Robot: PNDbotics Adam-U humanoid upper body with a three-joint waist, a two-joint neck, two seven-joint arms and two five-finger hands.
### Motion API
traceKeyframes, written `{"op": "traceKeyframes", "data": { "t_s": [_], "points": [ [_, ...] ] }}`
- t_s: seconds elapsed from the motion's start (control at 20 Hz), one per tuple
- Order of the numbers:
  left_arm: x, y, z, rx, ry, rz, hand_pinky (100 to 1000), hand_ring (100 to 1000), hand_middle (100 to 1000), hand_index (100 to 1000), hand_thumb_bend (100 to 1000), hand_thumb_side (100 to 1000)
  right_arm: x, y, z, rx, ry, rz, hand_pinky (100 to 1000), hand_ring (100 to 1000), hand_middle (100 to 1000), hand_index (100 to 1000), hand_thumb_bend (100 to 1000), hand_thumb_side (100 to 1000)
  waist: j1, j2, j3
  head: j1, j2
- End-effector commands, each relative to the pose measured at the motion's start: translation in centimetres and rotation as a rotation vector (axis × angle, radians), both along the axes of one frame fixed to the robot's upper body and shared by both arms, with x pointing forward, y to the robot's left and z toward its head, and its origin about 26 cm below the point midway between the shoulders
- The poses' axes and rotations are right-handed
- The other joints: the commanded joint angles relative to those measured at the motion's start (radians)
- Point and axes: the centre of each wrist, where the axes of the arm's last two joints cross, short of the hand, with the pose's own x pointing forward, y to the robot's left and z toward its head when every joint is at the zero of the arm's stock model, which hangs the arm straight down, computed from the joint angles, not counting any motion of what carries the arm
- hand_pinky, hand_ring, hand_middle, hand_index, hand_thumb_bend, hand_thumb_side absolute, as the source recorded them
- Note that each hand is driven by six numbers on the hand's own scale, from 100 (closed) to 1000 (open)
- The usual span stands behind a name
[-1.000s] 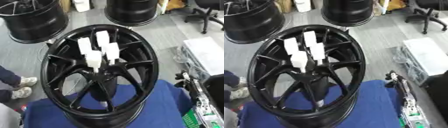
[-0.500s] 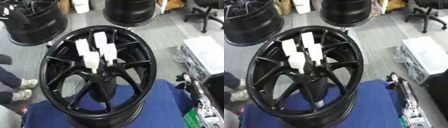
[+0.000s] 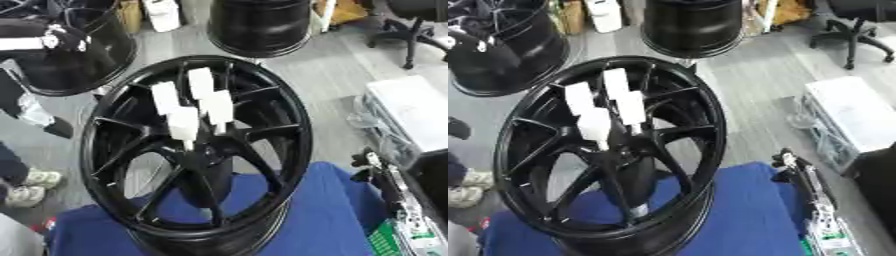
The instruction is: Pull the pin out of the wheel hub.
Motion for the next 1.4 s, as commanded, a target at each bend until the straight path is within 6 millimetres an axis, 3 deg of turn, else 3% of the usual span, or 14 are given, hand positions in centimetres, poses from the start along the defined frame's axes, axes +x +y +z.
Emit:
{"op": "traceKeyframes", "data": {
  "t_s": [0.05, 0.35, 0.8, 1.4],
  "points": [
    [0.8, -0.4, 0.4, 0.133, -0.015, -0.115, 769, 707, 818, 875, 744, 441, 0.3, -0.4, 0.7, -0.022, -0.016, 0.010, 621, 486, 582, 674, 100, 880, -0.004, -0.013, -0.003, 0.003, -0.014],
    [2.1, -1.6, -0.7, 0.151, -0.039, -0.138, 779, 717, 822, 877, 706, 365, 0.5, -0.2, 0.8, -0.019, -0.020, 0.020, 621, 486, 582, 674, 100, 880, -0.003, -0.012, -0.011, 0.008, -0.014],
    [2.8, -3.0, -1.8, 0.165, -0.069, -0.242, 783, 722, 804, 848, 584, 134, 0.7, 0.1, 1.1, -0.025, -0.031, 0.040, 620, 486, 582, 674, 100, 877, 0.003, -0.008, -0.025, 0.024, -0.017],
    [3.5, -3.6, -3.0, 0.194, -0.041, -0.280, 775, 694, 736, 792, 528, 100, 1.2, 0.5, 1.7, -0.036, -0.049, 0.069, 619, 485, 582, 673, 100, 870, 0.014, 0.000, -0.044, 0.034, -0.021]
  ]
}}
